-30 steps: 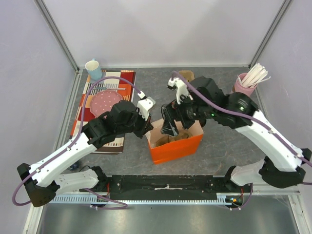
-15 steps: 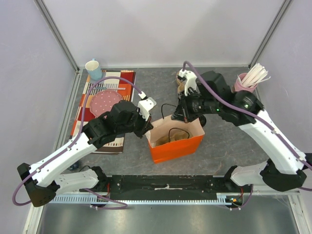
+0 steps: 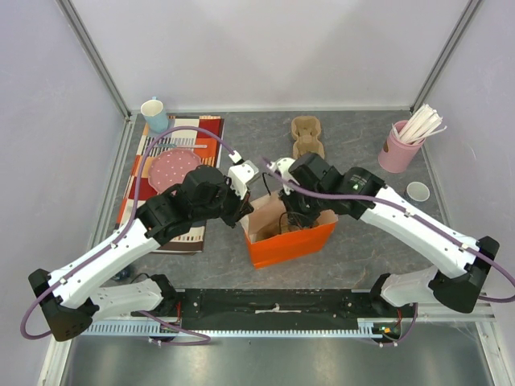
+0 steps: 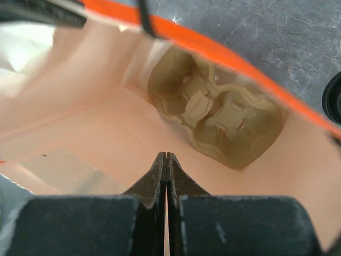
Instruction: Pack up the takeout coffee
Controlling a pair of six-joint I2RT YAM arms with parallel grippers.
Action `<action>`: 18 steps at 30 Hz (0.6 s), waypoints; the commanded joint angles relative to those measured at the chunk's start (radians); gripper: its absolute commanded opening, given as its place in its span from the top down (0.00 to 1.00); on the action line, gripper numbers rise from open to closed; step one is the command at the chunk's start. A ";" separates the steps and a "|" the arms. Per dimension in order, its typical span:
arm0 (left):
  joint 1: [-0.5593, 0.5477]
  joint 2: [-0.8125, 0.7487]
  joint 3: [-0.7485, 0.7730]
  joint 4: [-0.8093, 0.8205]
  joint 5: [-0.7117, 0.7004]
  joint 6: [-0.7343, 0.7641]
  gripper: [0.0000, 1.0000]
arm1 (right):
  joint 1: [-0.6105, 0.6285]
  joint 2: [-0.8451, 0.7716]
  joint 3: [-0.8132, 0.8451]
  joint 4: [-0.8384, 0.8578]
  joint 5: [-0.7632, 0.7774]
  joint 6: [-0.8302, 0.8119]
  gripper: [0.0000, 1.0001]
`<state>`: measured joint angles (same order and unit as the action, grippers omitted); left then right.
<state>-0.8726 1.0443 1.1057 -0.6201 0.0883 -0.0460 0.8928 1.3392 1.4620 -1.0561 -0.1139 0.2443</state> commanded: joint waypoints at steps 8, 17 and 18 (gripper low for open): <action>0.010 -0.003 0.010 0.043 0.079 0.069 0.98 | 0.063 -0.144 -0.164 0.091 -0.021 -0.560 1.00; 0.057 0.045 0.049 0.031 0.148 0.087 0.98 | 0.074 -0.143 -0.112 0.038 -0.024 -0.677 1.00; 0.058 0.049 0.051 0.026 0.152 0.090 0.98 | 0.075 -0.144 -0.109 0.025 -0.020 -0.691 1.00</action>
<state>-0.8249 1.0767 1.1076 -0.6109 0.1940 -0.0071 0.9569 1.2045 1.2987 -1.0073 -0.1368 -0.3454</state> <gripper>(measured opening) 0.028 0.007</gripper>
